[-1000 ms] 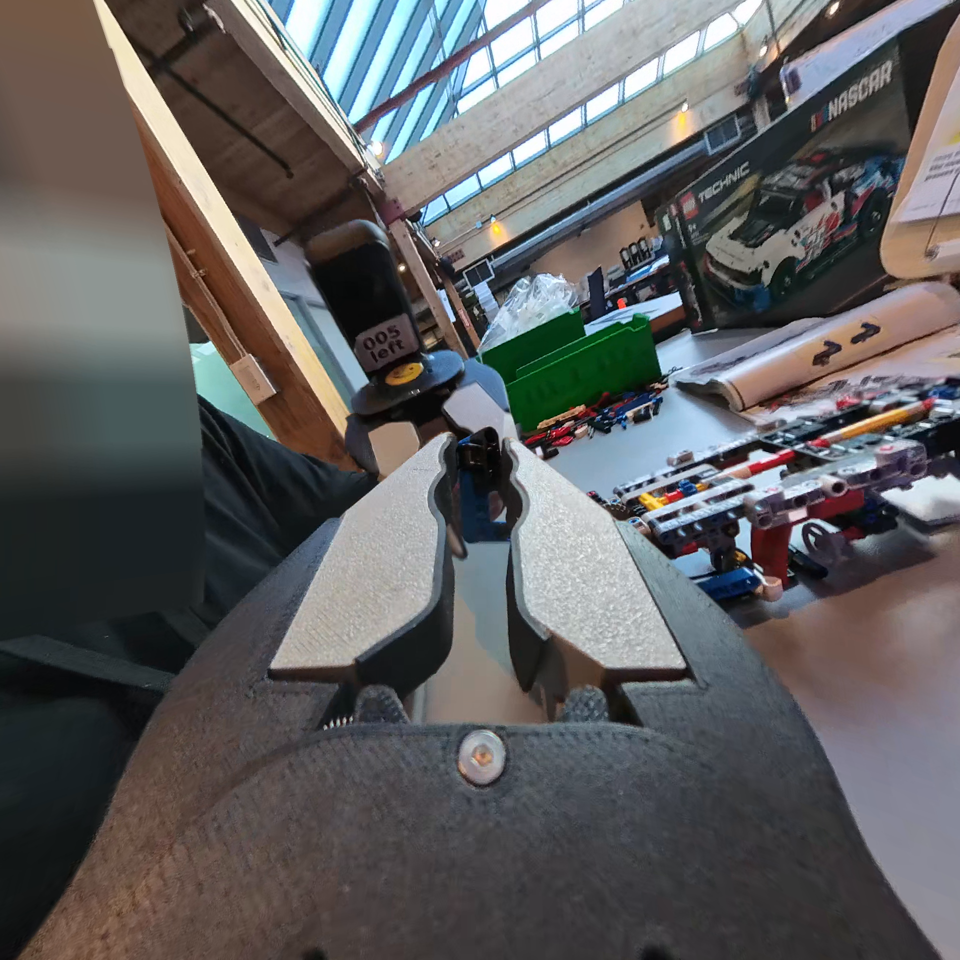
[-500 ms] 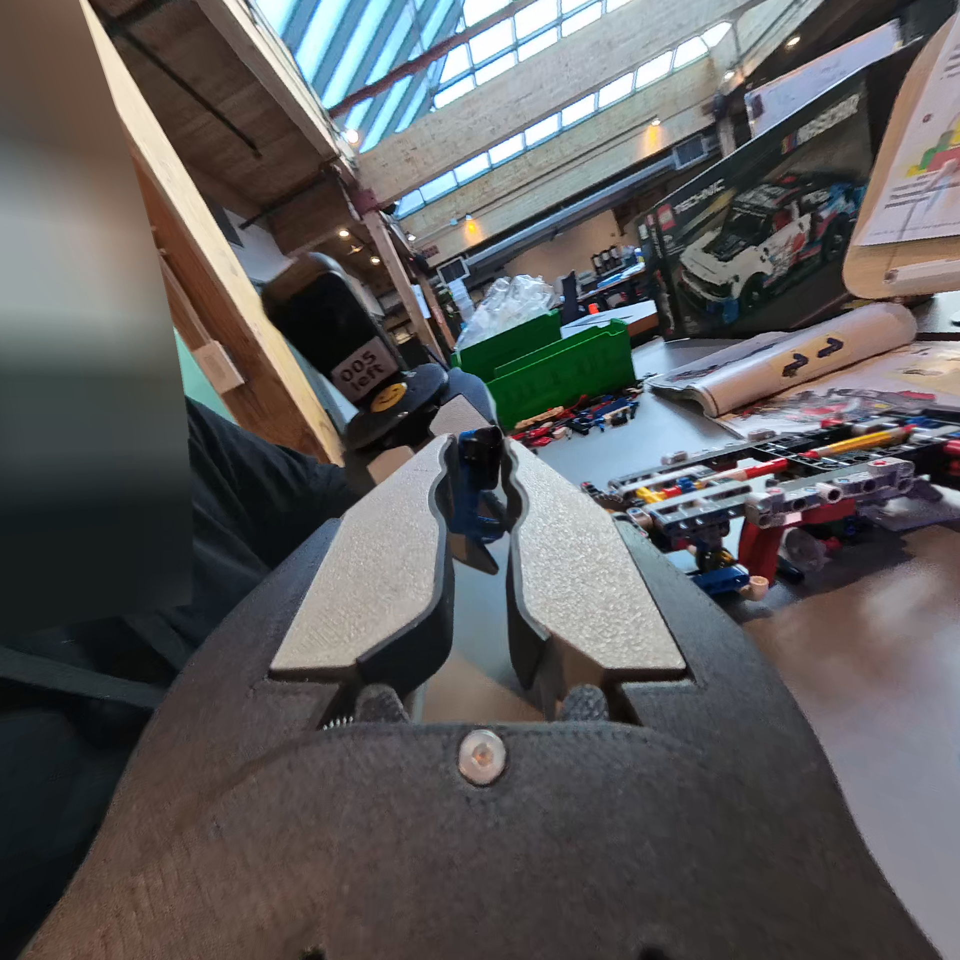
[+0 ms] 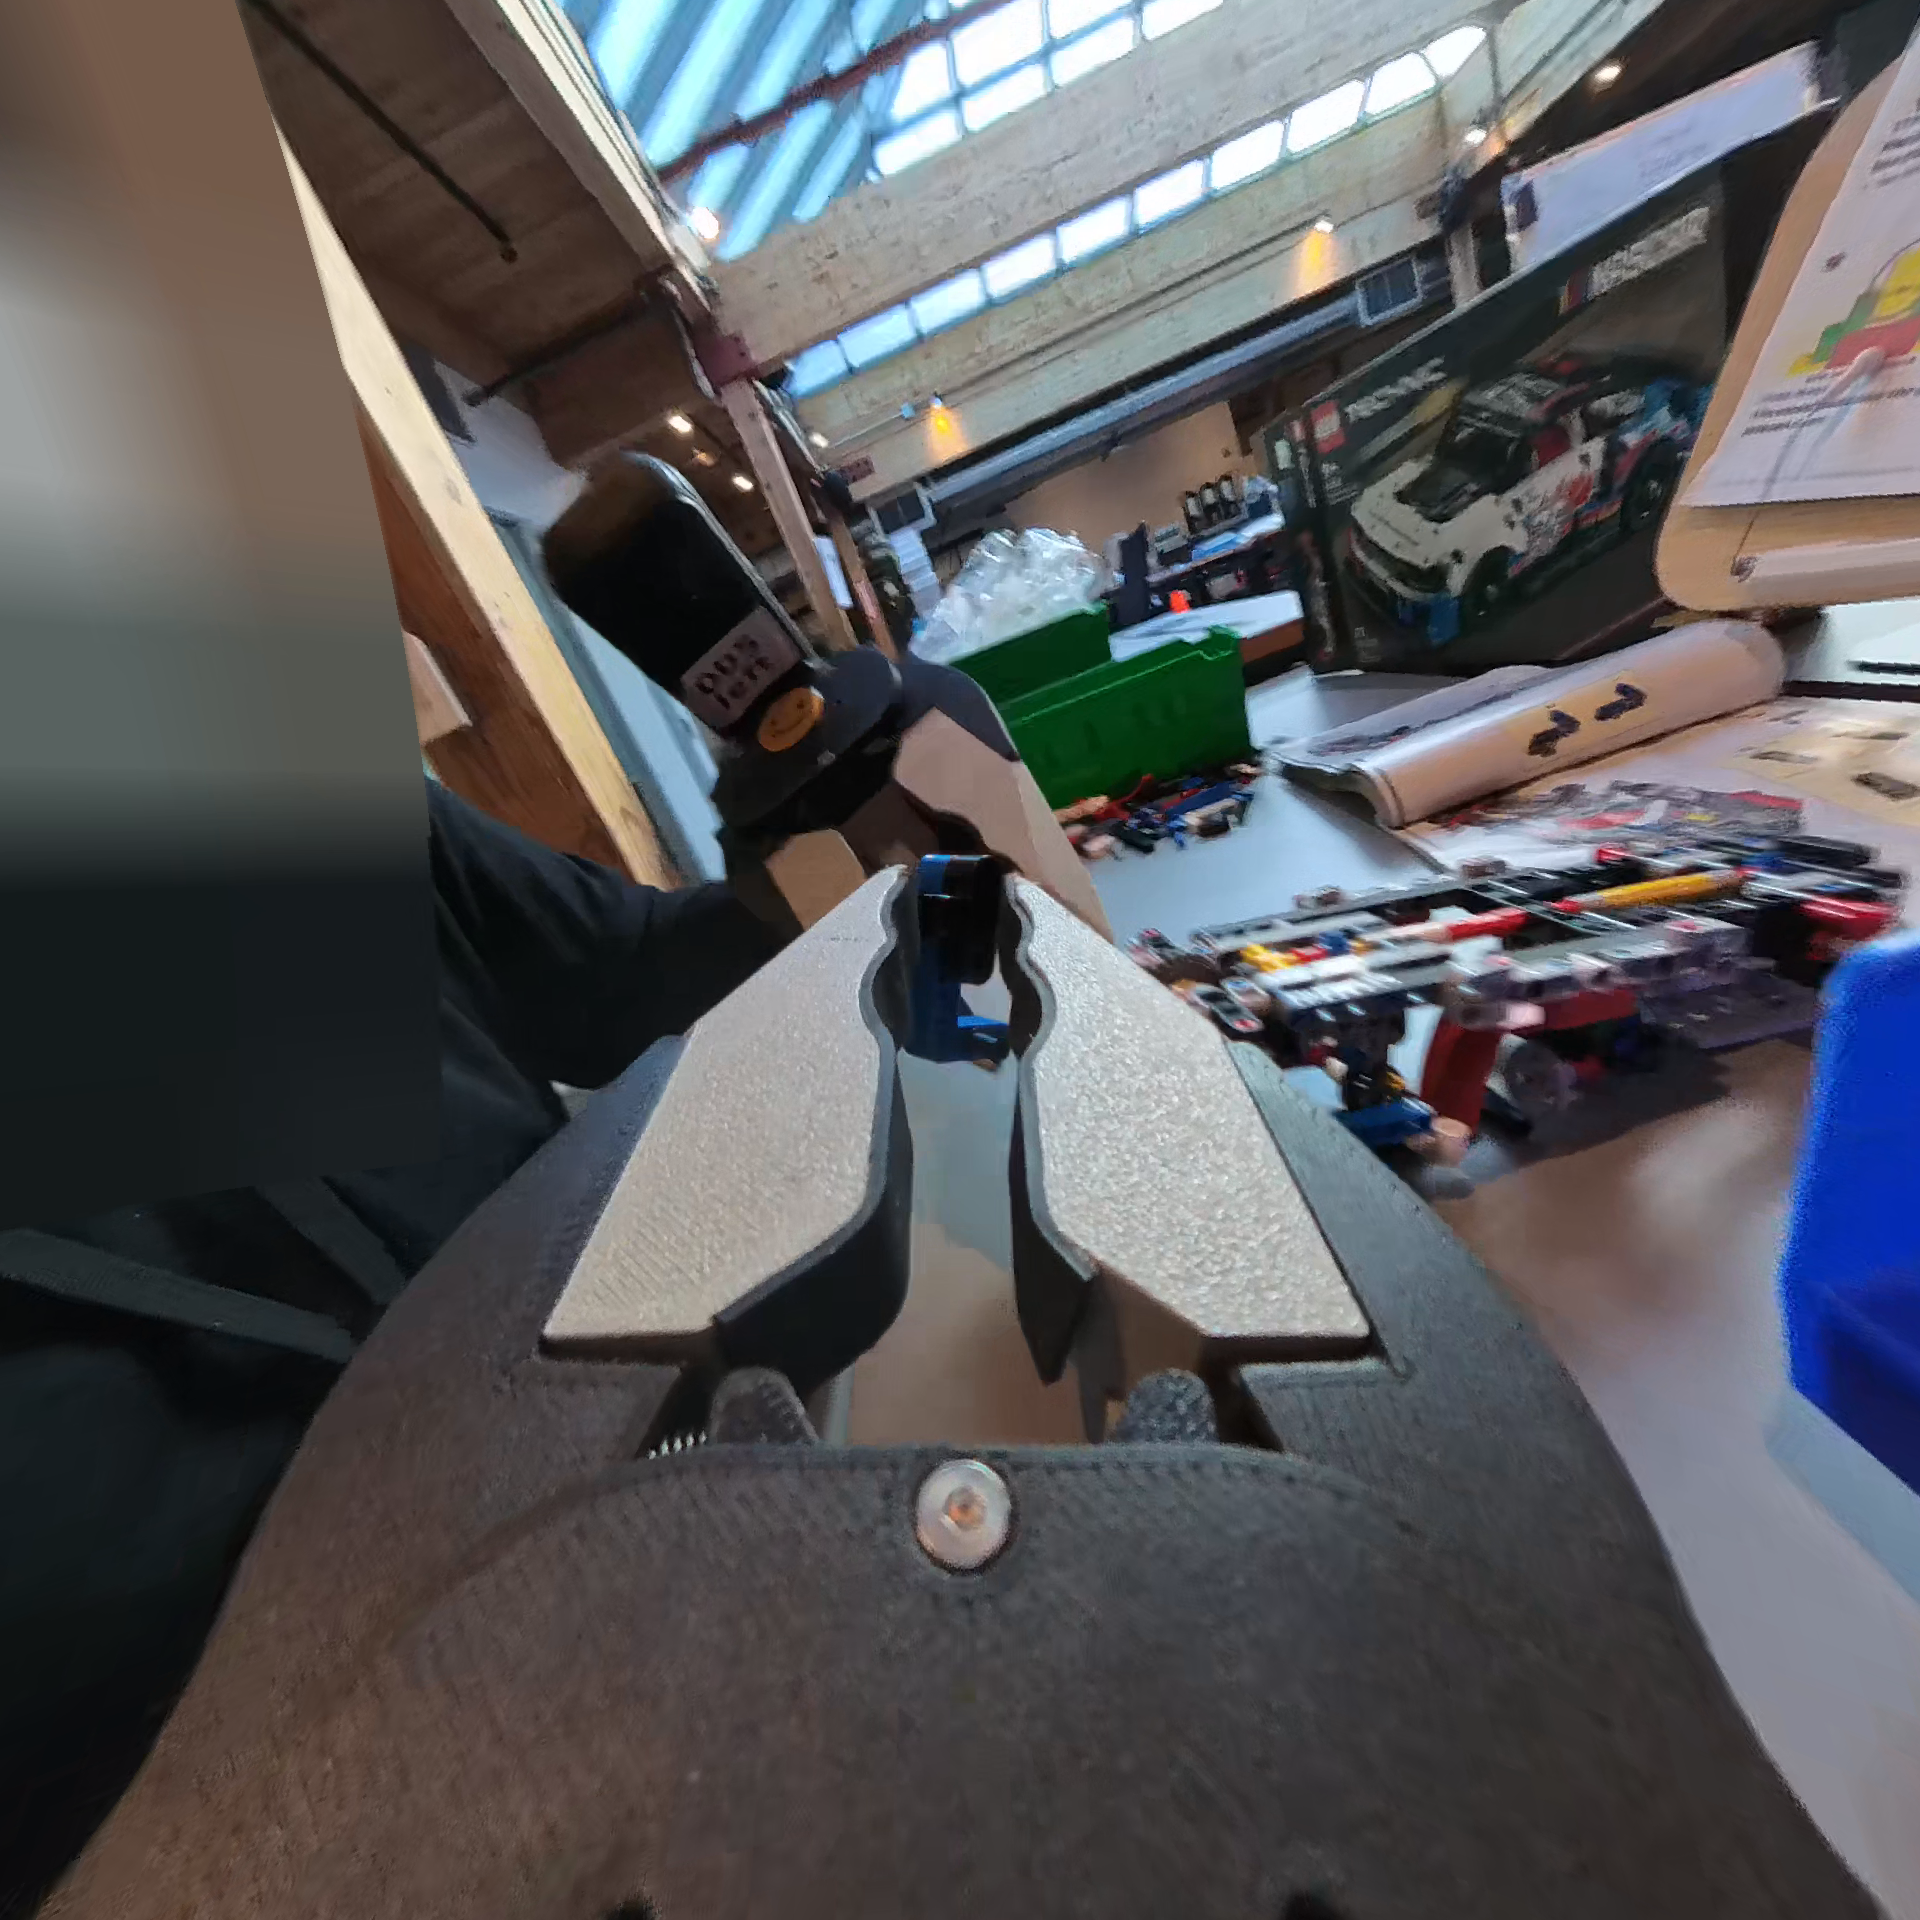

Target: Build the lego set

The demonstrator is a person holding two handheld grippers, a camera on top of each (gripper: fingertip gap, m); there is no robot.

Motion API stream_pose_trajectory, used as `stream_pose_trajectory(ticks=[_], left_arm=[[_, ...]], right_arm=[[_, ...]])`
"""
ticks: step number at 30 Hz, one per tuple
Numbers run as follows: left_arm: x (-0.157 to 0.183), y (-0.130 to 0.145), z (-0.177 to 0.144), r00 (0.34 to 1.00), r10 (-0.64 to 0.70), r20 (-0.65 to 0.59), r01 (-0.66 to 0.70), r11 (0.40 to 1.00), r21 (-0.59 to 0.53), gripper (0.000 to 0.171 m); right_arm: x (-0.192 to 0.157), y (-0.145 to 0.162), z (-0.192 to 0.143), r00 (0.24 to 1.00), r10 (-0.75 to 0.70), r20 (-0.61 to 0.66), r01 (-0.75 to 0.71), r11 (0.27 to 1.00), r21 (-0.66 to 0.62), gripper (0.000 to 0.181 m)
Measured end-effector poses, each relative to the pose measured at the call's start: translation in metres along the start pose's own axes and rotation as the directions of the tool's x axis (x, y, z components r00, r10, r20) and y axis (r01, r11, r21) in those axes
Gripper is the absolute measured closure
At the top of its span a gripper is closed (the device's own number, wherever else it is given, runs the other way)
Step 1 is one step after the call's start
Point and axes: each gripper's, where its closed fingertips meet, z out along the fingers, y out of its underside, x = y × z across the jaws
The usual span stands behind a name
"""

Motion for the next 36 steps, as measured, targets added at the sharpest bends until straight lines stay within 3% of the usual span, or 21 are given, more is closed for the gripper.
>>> stream_pose_trajectory(ticks=[4,9,14,17,28,32,36], left_arm=[[-0.005,0.035,-0.004,0.998,0.06,-0.018,-0.062,0.972,-0.226,0.125],[-0.004,0.046,0.006,0.995,0.068,-0.071,-0.087,0.95,-0.3,0.126],[-0.002,0.044,0.009,0.997,0.051,-0.053,-0.063,0.96,-0.272,0.131],[0.0,0.049,0.006,0.999,0.037,-0.036,-0.044,0.967,-0.249,0.133],[-0.006,0.054,-0.01,0.995,-0.042,0.092,0.048,0.997,-0.062,0.133],[-0.007,0.054,-0.011,0.985,-0.11,0.133,0.103,0.993,0.054,0.133],[-0.002,0.057,-0.01,0.984,-0.071,0.16,0.064,0.997,0.052,0.133]], right_arm=[[0.024,0.023,-0.009,0.976,-0.147,-0.163,0.119,0.978,-0.17,0.17],[0.035,0.057,-0.001,0.956,-0.213,-0.202,0.134,0.929,-0.346,0.17],[0.041,0.061,-0.001,0.96,-0.16,-0.228,0.074,0.936,-0.344,0.169],[0.041,0.06,-0.003,0.973,-0.031,-0.227,-0.041,0.952,-0.304,0.17],[0.037,0.059,0.019,0.968,0.163,-0.193,-0.201,0.959,-0.201,0.17],[0.039,0.057,0.024,0.97,0.115,-0.214,-0.157,0.969,-0.19,0.17],[0.041,0.061,0.029,0.969,0.044,-0.242,-0.102,0.967,-0.234,0.17]])
